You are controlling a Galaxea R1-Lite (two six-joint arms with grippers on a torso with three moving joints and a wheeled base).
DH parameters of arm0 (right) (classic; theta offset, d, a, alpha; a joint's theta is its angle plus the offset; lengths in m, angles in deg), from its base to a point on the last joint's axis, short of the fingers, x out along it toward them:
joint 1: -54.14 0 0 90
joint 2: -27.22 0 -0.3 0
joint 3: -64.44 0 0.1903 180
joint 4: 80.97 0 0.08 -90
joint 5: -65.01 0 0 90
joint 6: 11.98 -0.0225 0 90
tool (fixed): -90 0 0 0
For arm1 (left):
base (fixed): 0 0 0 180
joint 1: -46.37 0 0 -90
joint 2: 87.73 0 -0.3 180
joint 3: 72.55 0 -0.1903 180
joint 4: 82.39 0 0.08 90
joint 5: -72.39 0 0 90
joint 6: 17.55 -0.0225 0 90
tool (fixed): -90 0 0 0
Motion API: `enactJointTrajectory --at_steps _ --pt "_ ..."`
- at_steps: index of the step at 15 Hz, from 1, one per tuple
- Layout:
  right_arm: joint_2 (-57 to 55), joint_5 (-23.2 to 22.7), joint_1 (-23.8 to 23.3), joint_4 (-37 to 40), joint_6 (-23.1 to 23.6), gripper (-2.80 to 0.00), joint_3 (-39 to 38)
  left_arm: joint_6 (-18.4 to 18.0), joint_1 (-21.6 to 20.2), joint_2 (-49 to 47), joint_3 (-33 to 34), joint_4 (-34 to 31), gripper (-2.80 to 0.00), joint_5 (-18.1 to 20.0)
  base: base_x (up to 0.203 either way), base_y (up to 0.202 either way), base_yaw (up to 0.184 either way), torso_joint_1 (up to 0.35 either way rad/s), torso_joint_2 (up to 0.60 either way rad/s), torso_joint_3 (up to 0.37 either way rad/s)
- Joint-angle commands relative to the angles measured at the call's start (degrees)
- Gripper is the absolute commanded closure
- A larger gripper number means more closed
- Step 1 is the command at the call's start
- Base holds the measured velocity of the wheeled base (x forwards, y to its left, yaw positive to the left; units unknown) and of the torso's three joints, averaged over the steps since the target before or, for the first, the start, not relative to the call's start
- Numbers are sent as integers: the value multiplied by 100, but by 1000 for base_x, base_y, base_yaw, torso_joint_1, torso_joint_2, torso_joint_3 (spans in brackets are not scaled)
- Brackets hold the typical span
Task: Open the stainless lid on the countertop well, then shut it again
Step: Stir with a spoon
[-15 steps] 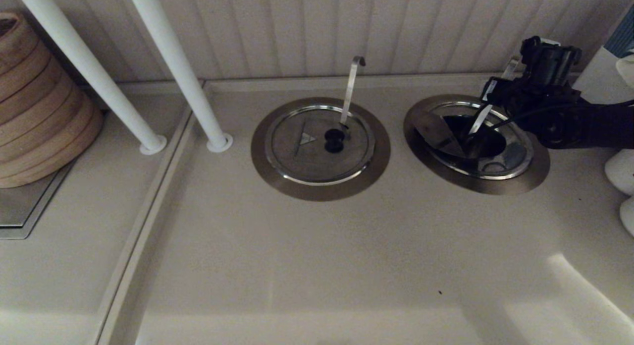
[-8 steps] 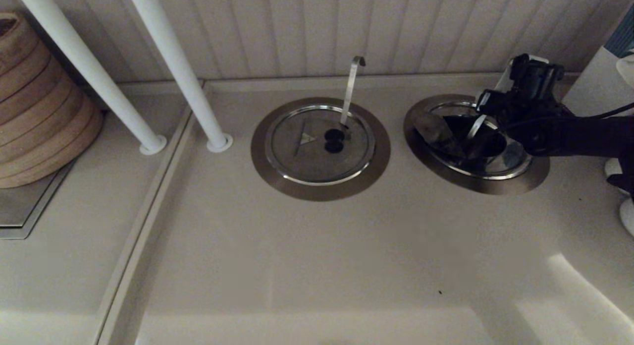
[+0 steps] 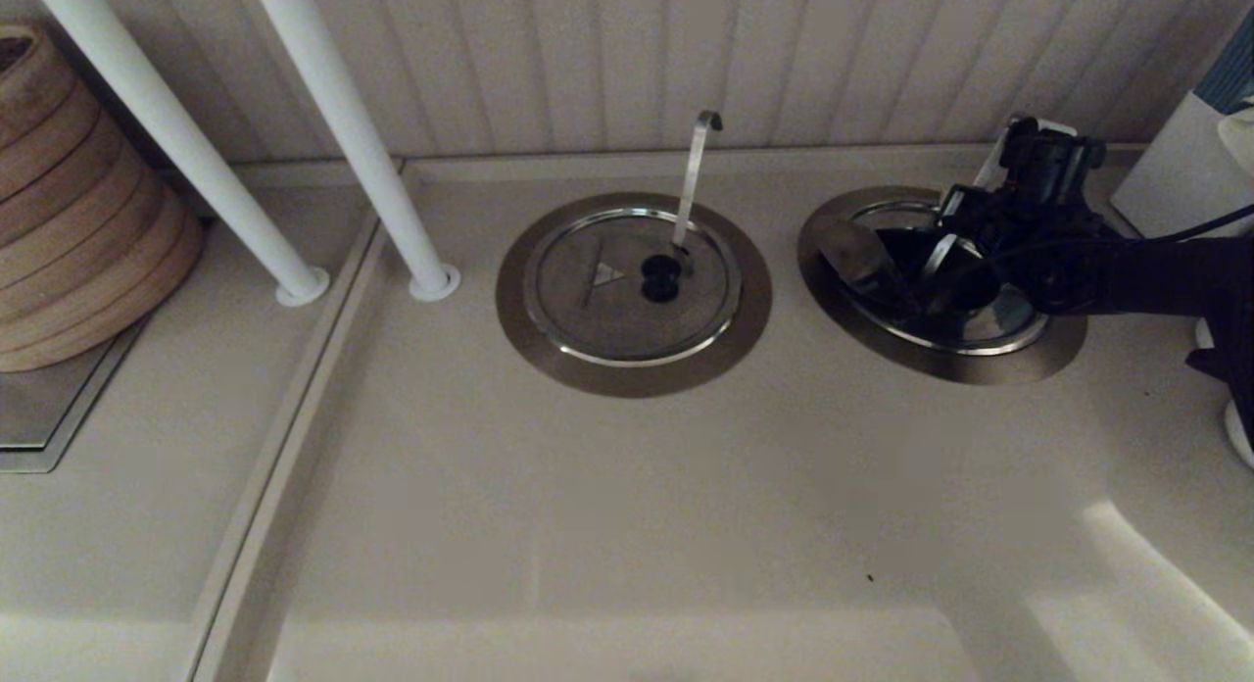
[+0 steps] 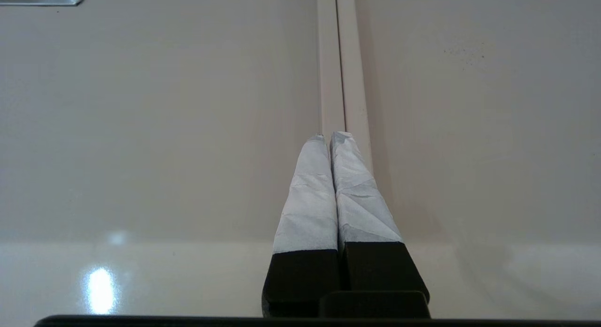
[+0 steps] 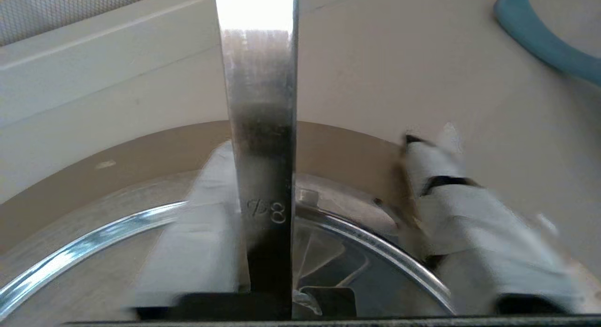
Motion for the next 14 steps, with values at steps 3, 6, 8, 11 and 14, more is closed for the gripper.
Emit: enactJointTrajectory --at_steps 3,6,8,11,14 --pt "46 9 -3 -127 -44 0 17 3 0 -6 0 0 0 -4 0 0 0 0 0 0" --pt "112 18 4 -225 -44 0 -4 3 -2 -6 0 0 0 -1 0 0 0 0 0 0" --pt "142 26 4 -225 -44 0 -9 3 0 -6 0 0 0 4 0 0 0 0 0 0" --pt "279 14 8 -253 -62 0 -82 3 0 -6 0 0 0 -4 0 0 0 0 0 0" --pt "722 -23 55 -252 -119 0 -441 3 0 -6 0 0 0 -4 0 0 0 0 0 0"
